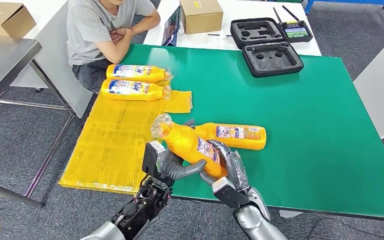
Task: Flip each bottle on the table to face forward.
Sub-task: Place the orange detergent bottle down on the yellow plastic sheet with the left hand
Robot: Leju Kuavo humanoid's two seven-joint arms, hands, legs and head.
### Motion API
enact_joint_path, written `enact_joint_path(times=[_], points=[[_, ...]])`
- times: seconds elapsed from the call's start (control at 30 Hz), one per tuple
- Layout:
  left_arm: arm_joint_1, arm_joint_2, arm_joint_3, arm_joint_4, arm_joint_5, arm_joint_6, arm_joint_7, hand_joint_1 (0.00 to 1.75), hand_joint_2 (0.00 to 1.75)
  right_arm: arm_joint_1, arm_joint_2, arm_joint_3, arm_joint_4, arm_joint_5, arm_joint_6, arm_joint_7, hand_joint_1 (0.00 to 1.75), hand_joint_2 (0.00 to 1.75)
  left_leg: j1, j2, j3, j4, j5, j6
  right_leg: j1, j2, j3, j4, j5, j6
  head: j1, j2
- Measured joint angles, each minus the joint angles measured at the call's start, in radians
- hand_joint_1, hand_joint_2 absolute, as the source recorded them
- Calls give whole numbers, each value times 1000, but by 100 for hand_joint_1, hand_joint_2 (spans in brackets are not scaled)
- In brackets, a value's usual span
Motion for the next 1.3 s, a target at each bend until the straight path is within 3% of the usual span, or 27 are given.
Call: enact_joint_path(times=[0.17, 0.43, 0.93, 1.07, 1.17, 1.3], points=[[29, 15, 1, -45, 10, -36, -1, 0, 175, -1, -2, 16, 0, -14, -2, -6, 175, 175, 0, 0, 0, 0, 0, 0, 0, 0, 0, 0, 0, 0, 0, 0], [62, 35, 1, -121, 46, -196, -1, 0, 175, -11, -9, 43, 4, -39, -21, -14, 175, 175, 0, 0, 0, 0, 0, 0, 0, 0, 0, 0, 0, 0, 0, 0], [47, 37, -2, -127, 111, -313, 9, 0, 175, -35, -9, 51, 21, -36, -33, -23, 175, 175, 0, 0, 0, 0, 0, 0, 0, 0, -1, 0, 0, 0, 0, 0], [34, 36, -4, -118, 122, -322, 18, 161, 175, -39, -7, 51, 23, -26, -32, -24, 175, 175, 0, 0, 0, 0, 0, 0, 0, 0, -1, 0, 0, 0, 0, 0], [27, 36, -6, -106, 124, -322, 13, 175, 175, -38, -5, 51, 23, -28, -26, -24, 175, 175, 0, 0, 0, 0, 0, 0, 0, 0, -1, 0, 0, 0, 0, 0], [23, 36, -7, -101, 123, -321, 9, 175, 175, -36, -4, 51, 21, -47, -13, -24, 175, 175, 0, 0, 0, 0, 0, 0, 0, 0, -1, 0, 0, 0, 0, 0]])
